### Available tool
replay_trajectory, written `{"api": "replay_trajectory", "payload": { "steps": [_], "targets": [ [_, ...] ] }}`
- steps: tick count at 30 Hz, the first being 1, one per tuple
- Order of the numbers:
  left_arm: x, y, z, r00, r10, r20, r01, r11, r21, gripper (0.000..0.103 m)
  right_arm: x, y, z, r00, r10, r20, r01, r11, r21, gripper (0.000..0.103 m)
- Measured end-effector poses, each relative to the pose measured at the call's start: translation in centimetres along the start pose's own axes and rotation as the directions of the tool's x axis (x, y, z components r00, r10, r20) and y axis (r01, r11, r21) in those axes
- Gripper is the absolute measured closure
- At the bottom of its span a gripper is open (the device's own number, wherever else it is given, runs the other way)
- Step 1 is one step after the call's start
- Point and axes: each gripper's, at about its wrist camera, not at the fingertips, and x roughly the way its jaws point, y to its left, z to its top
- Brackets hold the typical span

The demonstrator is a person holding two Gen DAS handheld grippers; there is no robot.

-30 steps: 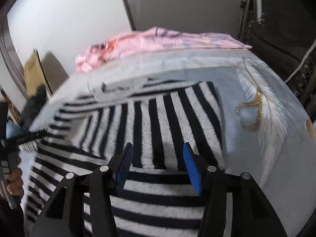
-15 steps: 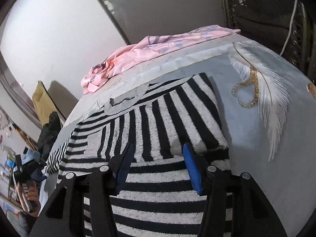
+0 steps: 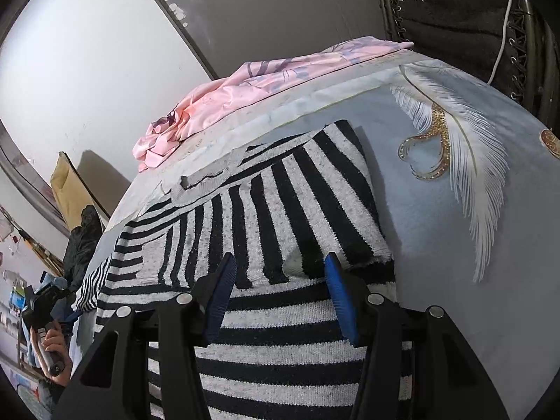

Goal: Fold small clothes
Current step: 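Close the left tool on the grey cuff of that sleeve, then lift the sleeve with the left tool, fold it across the body, release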

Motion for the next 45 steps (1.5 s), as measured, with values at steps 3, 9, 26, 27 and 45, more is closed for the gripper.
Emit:
{"api": "replay_trajectory", "payload": {
  "steps": [3, 9, 26, 27, 45],
  "targets": [
    [0.6, -0.2, 0.5, 1.000, -0.007, 0.017, 0.007, 0.999, -0.039, 0.041, 0.0, 0.0, 0.0, 1.000, 0.000, -0.001, 0.000, 1.000, 0.003, 0.050],
    [2.2, 0.3, 2.3, 1.000, 0.018, 0.020, -0.016, 0.997, -0.080, 0.086, -0.1, 0.0, 0.0, 1.000, -0.003, 0.005, 0.003, 1.000, -0.001, 0.050],
    [2.8, -3.9, 2.2, 0.996, 0.080, 0.029, -0.082, 0.994, 0.072, 0.093, -0.3, -0.4, 0.1, 1.000, 0.017, 0.011, -0.017, 1.000, 0.021, 0.051],
    [2.7, -4.3, 2.1, 0.995, 0.089, 0.035, -0.092, 0.992, 0.091, 0.095, -0.3, -0.4, 0.1, 1.000, 0.018, 0.011, -0.018, 1.000, 0.023, 0.051],
    [-6.7, -23.4, -11.1, 0.963, -0.049, 0.265, -0.149, 0.723, 0.675, 0.096, -2.0, -1.3, 0.5, 0.995, 0.085, 0.054, -0.089, 0.993, 0.078, 0.051]
  ]
}}
